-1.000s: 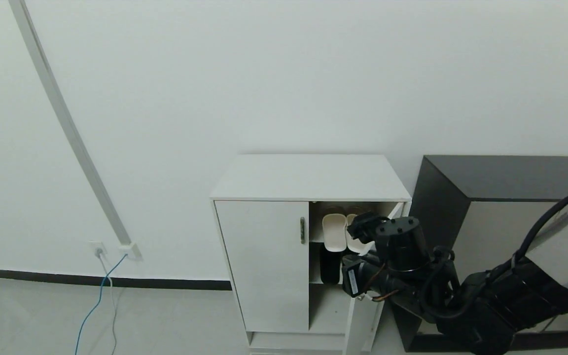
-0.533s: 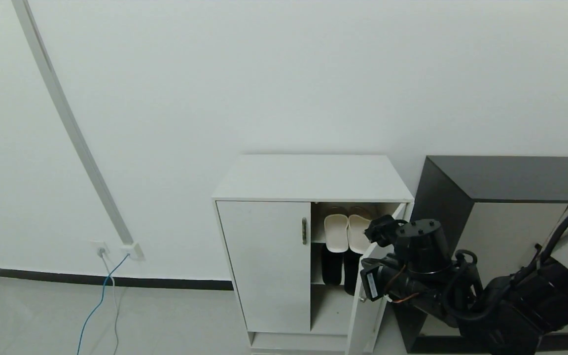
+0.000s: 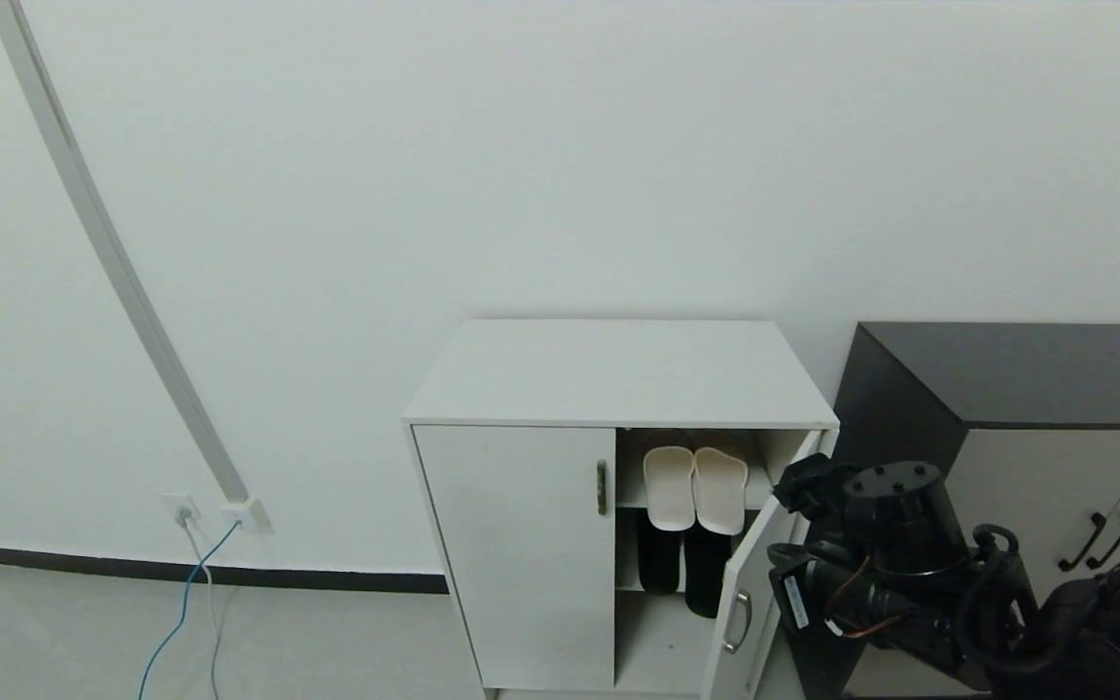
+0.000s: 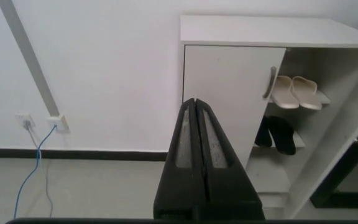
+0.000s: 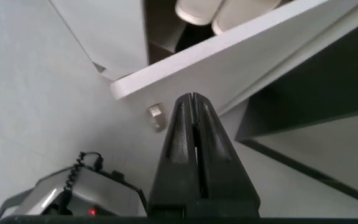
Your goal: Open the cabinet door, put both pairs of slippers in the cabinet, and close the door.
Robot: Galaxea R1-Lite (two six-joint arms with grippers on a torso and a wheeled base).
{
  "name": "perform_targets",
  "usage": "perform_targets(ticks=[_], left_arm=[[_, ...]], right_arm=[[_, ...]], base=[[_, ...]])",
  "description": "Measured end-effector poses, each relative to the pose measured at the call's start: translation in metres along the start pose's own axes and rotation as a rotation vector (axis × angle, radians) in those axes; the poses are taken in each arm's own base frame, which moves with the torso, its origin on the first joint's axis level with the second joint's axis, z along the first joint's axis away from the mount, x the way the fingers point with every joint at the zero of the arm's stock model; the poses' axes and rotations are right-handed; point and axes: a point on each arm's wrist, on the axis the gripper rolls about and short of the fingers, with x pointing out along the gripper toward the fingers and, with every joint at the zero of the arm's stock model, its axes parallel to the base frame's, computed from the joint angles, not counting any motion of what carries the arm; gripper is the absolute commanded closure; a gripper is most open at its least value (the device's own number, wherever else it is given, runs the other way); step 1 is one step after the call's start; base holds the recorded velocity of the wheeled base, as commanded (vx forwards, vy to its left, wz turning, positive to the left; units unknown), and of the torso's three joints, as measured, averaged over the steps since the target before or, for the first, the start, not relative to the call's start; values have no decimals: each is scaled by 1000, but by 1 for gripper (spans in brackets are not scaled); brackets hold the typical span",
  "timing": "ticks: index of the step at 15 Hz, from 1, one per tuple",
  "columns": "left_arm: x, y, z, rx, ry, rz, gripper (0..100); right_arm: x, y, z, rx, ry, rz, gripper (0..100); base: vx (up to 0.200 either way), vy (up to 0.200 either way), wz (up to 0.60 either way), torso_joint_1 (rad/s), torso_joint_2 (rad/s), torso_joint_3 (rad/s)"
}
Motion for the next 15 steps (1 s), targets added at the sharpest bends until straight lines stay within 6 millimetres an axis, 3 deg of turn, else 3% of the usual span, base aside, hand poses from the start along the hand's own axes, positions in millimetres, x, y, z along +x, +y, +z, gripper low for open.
perform_targets(ticks=[6,15], left_arm=[[0,0,0,0,0,0,100],[0,0,0,0,0,0,100]], right_arm=[[11,0,0,9,7,-2,100],[63,11,12,20,-27,-2,100]], base=[[0,0,0,0,0,0],[0,0,0,0,0,0]])
